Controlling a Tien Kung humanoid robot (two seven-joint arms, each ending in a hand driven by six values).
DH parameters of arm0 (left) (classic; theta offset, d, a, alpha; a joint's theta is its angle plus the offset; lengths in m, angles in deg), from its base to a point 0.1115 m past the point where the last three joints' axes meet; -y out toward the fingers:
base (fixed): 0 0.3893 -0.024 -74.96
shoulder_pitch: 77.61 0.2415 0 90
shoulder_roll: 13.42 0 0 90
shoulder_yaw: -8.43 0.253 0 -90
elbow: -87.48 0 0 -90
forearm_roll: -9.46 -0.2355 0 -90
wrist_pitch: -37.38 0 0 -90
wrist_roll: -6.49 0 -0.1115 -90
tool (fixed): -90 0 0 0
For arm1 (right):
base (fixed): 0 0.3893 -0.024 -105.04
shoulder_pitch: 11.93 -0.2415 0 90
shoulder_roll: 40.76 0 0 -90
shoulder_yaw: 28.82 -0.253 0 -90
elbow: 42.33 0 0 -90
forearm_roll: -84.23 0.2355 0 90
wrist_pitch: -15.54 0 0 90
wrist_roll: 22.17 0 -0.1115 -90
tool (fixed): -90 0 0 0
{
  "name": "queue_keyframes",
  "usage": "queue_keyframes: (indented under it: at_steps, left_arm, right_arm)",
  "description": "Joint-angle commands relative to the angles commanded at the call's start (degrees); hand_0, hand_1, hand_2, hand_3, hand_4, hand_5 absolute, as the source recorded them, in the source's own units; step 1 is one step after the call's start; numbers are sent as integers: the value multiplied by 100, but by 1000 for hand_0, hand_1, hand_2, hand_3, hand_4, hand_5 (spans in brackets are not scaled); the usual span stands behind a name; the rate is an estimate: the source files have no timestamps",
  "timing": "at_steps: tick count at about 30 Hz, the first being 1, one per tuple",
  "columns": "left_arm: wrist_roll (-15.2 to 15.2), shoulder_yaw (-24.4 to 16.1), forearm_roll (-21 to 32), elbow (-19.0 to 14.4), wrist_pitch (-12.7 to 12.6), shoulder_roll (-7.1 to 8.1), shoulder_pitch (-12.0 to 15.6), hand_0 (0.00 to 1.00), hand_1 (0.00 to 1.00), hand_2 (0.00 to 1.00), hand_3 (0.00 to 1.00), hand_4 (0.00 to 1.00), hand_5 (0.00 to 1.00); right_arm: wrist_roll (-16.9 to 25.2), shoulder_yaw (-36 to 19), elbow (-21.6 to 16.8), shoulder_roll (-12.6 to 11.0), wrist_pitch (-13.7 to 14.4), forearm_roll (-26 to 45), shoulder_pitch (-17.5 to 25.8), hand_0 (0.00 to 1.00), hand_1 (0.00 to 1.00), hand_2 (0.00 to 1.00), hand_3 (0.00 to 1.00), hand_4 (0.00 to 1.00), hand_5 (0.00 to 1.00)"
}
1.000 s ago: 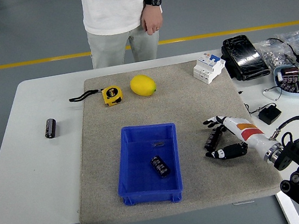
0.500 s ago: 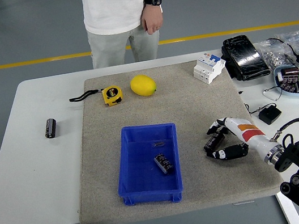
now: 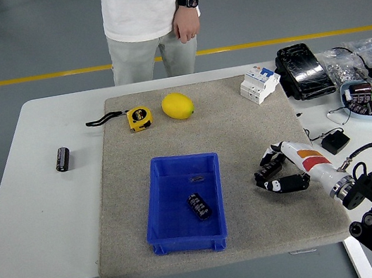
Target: Pick up the battery,place it into the box
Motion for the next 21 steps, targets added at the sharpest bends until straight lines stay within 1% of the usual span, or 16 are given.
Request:
queue_keyframes:
  at_steps: [5,6,10,15,16,21]
  left_arm:
    - [-5,7,12,3,-1,1,-4,725,674,704,628,665,642]
    - [-7,8,18,3,-1,1,-4,726,674,704,627,665,642]
    - [-11,13,27,4,-1,3,-9,726,674,704,627,665,642]
    - [-13,10,26,7,-3,6,-8,725,674,704,627,665,642]
    - [-16,14,39,7,-3,9,-5,725,674,704,627,665,642]
    - [-16,13,36,8,-5,14,-1,725,673,703,627,665,642]
  right_arm:
    - [-13,-22,-88,-19,-13,-43,-20,271,438,517,497,883,229]
    - [-18,-28,-117,-25,-18,-53,-26,278,440,516,496,861,208]
    - [-52,-51,-306,-61,-49,-125,-68,278,440,516,496,861,208]
    - [-128,-23,-731,-114,-101,-309,-203,293,442,517,496,847,197]
    - [-149,5,-864,-120,-116,-340,-258,293,442,517,496,847,197]
    - [-189,171,-1287,-113,-171,-409,-466,304,446,519,496,844,192]
